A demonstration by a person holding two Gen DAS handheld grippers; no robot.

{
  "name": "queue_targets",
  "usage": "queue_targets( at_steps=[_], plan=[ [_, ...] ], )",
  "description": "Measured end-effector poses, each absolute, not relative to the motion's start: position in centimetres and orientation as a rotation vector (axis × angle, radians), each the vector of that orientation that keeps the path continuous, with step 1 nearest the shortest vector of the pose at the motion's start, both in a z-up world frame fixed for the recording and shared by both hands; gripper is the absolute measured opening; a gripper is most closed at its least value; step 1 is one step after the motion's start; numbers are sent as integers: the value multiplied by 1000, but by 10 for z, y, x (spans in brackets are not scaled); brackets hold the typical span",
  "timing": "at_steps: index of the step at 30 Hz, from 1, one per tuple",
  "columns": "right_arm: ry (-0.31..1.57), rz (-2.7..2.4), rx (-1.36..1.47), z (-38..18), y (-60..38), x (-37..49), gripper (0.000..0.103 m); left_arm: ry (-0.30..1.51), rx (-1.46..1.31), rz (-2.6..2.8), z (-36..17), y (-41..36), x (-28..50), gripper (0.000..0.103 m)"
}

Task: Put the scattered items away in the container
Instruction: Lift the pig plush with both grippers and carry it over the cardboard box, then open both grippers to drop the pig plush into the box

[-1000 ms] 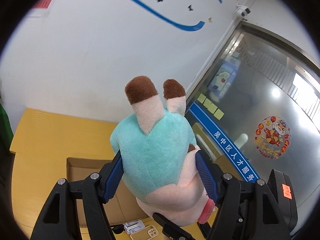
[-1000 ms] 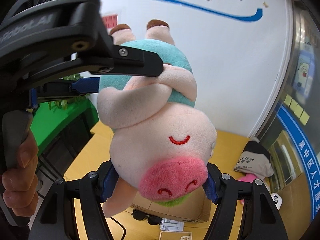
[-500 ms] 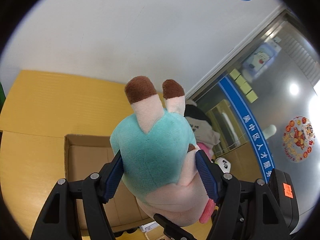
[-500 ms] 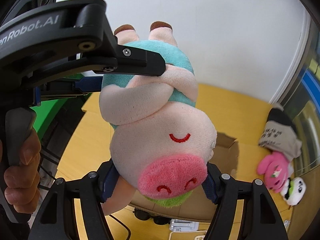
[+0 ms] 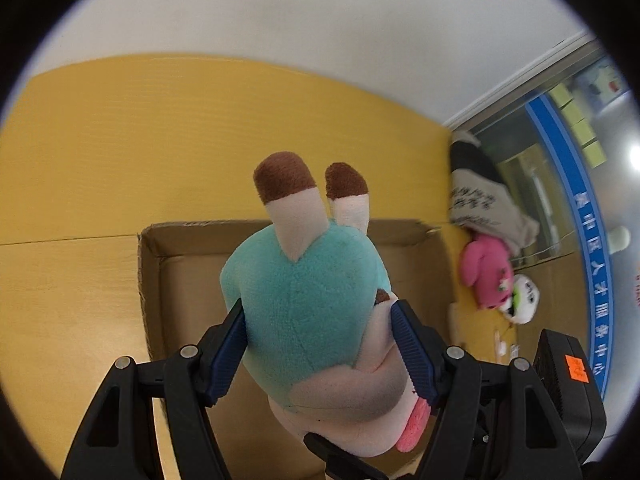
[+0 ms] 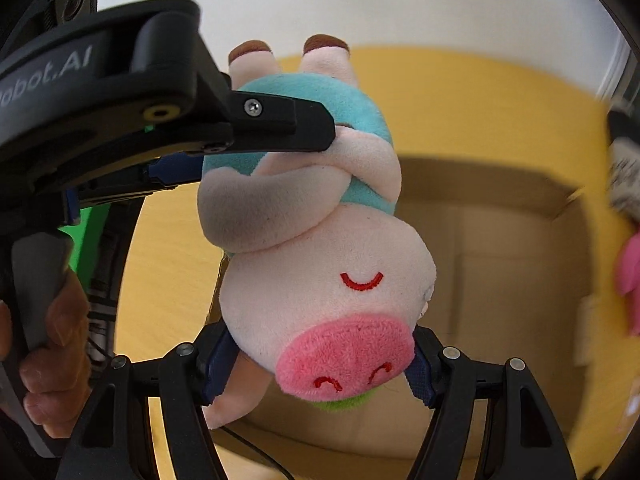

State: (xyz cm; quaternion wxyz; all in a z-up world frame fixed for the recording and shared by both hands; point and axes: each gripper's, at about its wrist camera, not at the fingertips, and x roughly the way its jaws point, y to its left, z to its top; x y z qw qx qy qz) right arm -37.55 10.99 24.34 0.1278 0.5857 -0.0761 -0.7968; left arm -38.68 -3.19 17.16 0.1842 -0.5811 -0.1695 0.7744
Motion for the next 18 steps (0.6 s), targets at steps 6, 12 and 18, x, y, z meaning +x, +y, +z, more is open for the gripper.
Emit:
queue_targets(
  at_steps=[6, 12, 18],
  plan=[
    [-432, -2180, 1794, 160, 107, -397, 75, -346, -1803, 2123, 105, -37, -404, 70],
    [-556, -2087, 1754, 118, 102, -407, 78, -321, -1834, 2210, 88, -53, -407, 74],
    [-450, -2027, 1721, 107, 101, -416, 93, -430, -1787, 2262, 114, -73, -405, 74]
  ],
)
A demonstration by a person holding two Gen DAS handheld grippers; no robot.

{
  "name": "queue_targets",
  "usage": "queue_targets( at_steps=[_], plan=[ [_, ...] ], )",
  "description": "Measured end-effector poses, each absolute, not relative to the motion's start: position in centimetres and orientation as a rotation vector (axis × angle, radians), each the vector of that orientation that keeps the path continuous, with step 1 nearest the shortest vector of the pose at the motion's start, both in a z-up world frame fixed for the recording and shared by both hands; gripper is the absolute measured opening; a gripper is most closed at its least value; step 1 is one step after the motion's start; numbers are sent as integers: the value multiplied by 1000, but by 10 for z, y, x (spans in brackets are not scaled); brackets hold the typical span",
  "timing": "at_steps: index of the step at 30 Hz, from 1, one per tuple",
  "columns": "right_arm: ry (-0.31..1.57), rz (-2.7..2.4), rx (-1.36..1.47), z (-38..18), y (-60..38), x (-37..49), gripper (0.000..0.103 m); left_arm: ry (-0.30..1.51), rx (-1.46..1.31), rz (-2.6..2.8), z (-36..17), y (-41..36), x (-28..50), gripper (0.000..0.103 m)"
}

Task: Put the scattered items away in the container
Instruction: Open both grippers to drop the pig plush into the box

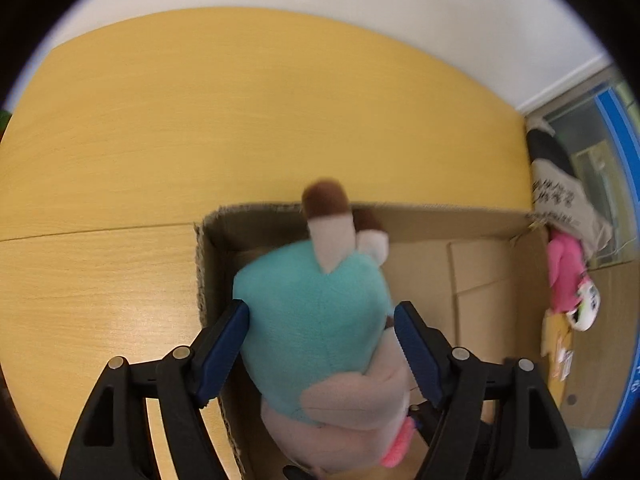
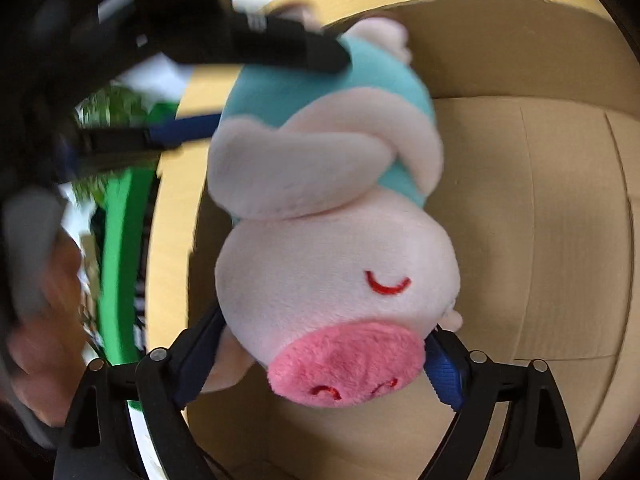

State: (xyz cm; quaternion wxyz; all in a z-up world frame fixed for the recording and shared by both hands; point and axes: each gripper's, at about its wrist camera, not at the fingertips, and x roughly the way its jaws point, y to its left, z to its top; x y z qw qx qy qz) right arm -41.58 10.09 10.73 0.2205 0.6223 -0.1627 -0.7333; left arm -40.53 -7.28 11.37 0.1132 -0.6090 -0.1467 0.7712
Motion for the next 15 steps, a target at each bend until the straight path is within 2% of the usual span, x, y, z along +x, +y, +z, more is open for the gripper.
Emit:
queue_targets(
  at_steps=[5, 9, 13, 15],
  plan=[
    [-384, -2102, 1655, 146, 136, -396, 93, -459, -1657, 2327, 159, -80, -380, 74],
    [-266, -2168, 1523, 198, 184, -356, 93, -383, -1638, 2294, 181, -75, -330, 74],
    [-209, -2192, 1511, 230, 207, -289, 94, -381, -1606, 2300, 206, -81, -278, 76],
    [-188, -2223, 1547, 236, 218, -262, 98, -400, -1602, 2313, 209, -88, -257, 77]
  ],
)
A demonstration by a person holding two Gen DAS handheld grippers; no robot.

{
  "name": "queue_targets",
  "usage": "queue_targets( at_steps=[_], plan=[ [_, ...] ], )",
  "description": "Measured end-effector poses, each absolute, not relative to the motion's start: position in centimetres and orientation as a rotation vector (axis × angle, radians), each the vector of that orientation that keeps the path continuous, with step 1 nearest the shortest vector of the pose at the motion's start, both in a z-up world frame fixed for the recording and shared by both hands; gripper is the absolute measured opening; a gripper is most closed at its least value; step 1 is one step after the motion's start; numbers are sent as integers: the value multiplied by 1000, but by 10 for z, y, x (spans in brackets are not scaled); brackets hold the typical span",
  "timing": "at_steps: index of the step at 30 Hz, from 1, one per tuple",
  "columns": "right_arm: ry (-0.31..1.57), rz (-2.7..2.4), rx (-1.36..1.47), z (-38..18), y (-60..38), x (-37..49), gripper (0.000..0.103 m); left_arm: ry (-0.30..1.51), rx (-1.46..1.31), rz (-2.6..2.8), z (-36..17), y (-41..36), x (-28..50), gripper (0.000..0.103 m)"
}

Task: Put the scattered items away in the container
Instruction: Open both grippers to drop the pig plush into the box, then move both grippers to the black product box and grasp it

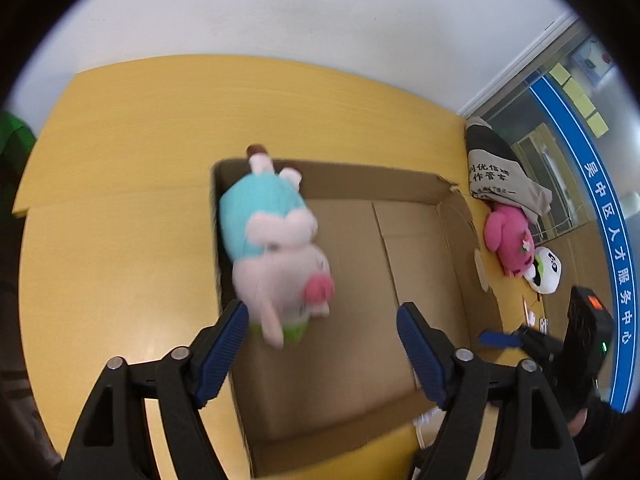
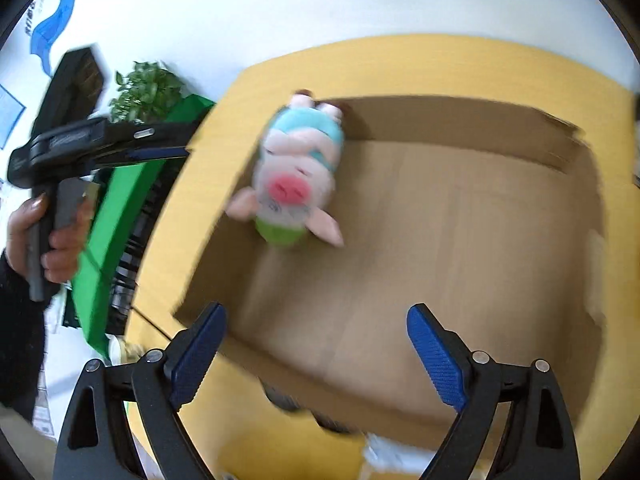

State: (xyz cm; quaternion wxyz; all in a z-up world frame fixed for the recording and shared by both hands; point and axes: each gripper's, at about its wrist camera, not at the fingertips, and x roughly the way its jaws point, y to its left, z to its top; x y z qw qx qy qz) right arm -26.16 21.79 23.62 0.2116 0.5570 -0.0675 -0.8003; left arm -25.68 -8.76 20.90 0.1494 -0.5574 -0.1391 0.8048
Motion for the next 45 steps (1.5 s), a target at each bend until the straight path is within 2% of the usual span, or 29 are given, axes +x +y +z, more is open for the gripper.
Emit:
queue_targets(
  at_steps=[3, 5, 8, 10, 12, 15, 19, 21, 24, 26, 28, 29, 31, 36, 37, 38, 39, 40, 41, 43, 44, 45],
  plan=[
    [-165, -2281, 1645, 218, 230, -243, 99, -462, -1678, 2182, 175, -85, -241, 77],
    [-141, -2292, 1727, 187, 245, -245, 98, -466, -1747, 2105, 144, -75, -239, 77],
    [34, -2248, 1900, 140, 255, -247, 92, -439, -1872, 1992, 99, -61, -228, 76],
    [74, -2252, 1962, 130, 263, -246, 92, -442, -1970, 1966, 75, -60, -215, 74],
    [45, -2303, 1997, 130, 277, -246, 92, -432, -1943, 2018, 77, -60, -203, 69],
    [96, -2319, 1993, 132, 283, -241, 91, -445, -1956, 2008, 77, -58, -191, 68],
    [141, -2303, 1973, 134, 284, -232, 91, -329, -1995, 2012, 74, -43, -173, 68],
    [157, -2288, 1983, 139, 292, -219, 91, -327, -2012, 2024, 75, -40, -166, 68],
    [135, -2295, 1990, 143, 292, -197, 89, -361, -2009, 2099, 93, -42, -154, 68],
    [107, -2354, 1902, 173, 293, -176, 90, -358, -1905, 2203, 127, -39, -143, 68],
    [60, -2407, 1812, 206, 292, -153, 99, -358, -1804, 2294, 162, -36, -130, 69],
    [35, -2436, 1771, 223, 290, -139, 103, -367, -1751, 2330, 180, -33, -122, 73],
    [16, -2462, 1724, 247, 283, -118, 103, -386, -1655, 2388, 213, -29, -104, 79],
    [21, -2524, 1624, 296, 251, -77, 103, -384, -1492, 2518, 266, -10, -58, 79],
    [46, -2538, 1600, 302, 245, -69, 102, -371, -1467, 2531, 272, -6, -48, 75],
    [71, -2555, 1567, 310, 238, -63, 94, -344, -1430, 2537, 278, 2, -43, 38],
    [79, -2566, 1537, 315, 235, -58, 55, -313, -1406, 2525, 281, 10, -37, 6],
    [67, -2558, 1525, 319, 236, -53, 24, -296, -1422, 2501, 281, 16, -34, 5],
    [37, -2535, 1547, 318, 239, -50, 3, -291, -1425, 2488, 281, 20, -32, 2],
    [-26, -2522, 1578, 314, 249, -43, 4, -300, -1425, 2453, 278, 28, -24, 2],
    [-54, -2506, 1601, 310, 253, -38, 9, -317, -1442, 2430, 273, 31, -21, 5],
    [-75, -2478, 1633, 304, 256, -35, 43, -338, -1482, 2401, 265, 35, -20, 11]
  ],
)
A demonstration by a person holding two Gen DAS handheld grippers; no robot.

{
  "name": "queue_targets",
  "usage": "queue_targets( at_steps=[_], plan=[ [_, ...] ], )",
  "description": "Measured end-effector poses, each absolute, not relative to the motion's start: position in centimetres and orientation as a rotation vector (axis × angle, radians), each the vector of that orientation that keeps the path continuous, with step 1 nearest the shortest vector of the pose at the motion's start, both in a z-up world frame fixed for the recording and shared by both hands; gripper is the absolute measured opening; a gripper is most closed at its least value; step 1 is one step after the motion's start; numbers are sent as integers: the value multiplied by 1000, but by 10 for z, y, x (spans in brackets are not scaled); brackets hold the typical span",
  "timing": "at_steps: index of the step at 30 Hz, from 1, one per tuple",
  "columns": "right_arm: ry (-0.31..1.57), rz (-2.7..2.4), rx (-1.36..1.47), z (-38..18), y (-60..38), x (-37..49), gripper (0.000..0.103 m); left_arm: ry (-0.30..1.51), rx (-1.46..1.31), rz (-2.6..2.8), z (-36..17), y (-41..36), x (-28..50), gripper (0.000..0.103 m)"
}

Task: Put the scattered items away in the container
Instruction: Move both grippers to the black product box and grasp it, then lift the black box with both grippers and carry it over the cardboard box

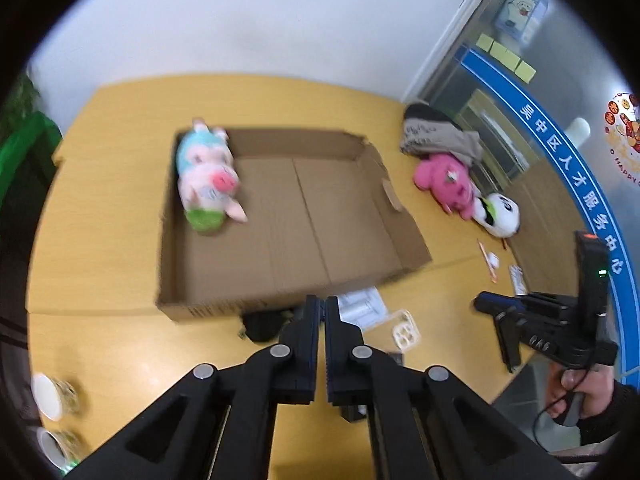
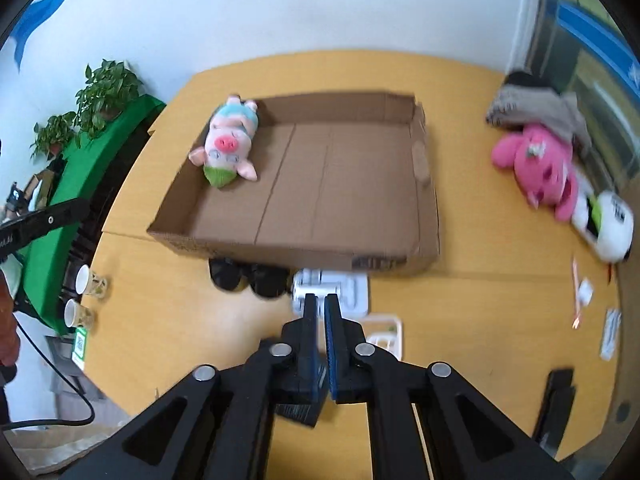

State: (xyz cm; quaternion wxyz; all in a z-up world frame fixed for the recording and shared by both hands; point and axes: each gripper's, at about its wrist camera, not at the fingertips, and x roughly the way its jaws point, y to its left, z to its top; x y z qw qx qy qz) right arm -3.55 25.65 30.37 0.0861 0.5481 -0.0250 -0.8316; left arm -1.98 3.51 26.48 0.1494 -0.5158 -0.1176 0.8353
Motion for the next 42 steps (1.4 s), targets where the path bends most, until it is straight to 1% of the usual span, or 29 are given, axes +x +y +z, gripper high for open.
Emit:
queue_targets(
  at_steps=[1, 2, 3, 7, 12, 14, 16, 20, 24, 25, 27, 29, 32, 35, 38, 42],
  plan=[
    [-94, -2440, 1684, 294, 260, -33, 71, -358, -1533, 2370, 254, 39, -19, 36],
    [-112, -2404, 1731, 282, 262, -29, 103, -376, -1570, 2344, 246, 42, -18, 69],
    [-127, -2386, 1741, 273, 264, -23, 101, -409, -1607, 2307, 232, 45, -17, 79],
    [-230, -2223, 1828, 212, 266, -6, 101, -598, -1695, 2076, 176, 57, -11, 79],
    [-297, -2100, 1906, 141, 264, 8, 101, -576, -1790, 1917, 111, 86, -7, 79],
    [-274, -2077, 1934, 117, 262, 10, 100, -622, -1798, 1857, 86, 95, -10, 79],
    [-274, -2066, 1939, 102, 262, 11, 100, -660, -1816, 1813, 66, 103, -12, 79],
    [-250, -2087, 1910, 87, 259, 10, 99, -660, -1829, 1742, 40, 122, -17, 79],
    [-285, -2074, 1849, 81, 254, 10, 99, -583, -1890, 1705, 15, 139, -15, 79],
    [-294, -2066, 1838, 79, 251, 11, 99, -573, -1883, 1700, 12, 142, -13, 80],
    [-320, -2047, 1825, 75, 246, 15, 101, -569, -1844, 1719, 14, 143, -11, 78],
    [-293, -2068, 1804, 75, 239, 19, 103, -574, -1840, 1732, 15, 144, -9, 77],
    [-314, -2087, 1808, 76, 238, 21, 103, -588, -1850, 1747, 17, 142, -5, 76],
    [-370, -2093, 1822, 81, 243, 19, 98, -588, -1856, 1756, 22, 141, 2, 76],
    [-413, -2125, 1801, 98, 246, 14, 96, -630, -1840, 1781, 34, 134, 8, 76],
    [-361, -2173, 1726, 134, 236, 7, 95, -682, -1772, 1878, 69, 116, 7, 76]
  ],
)
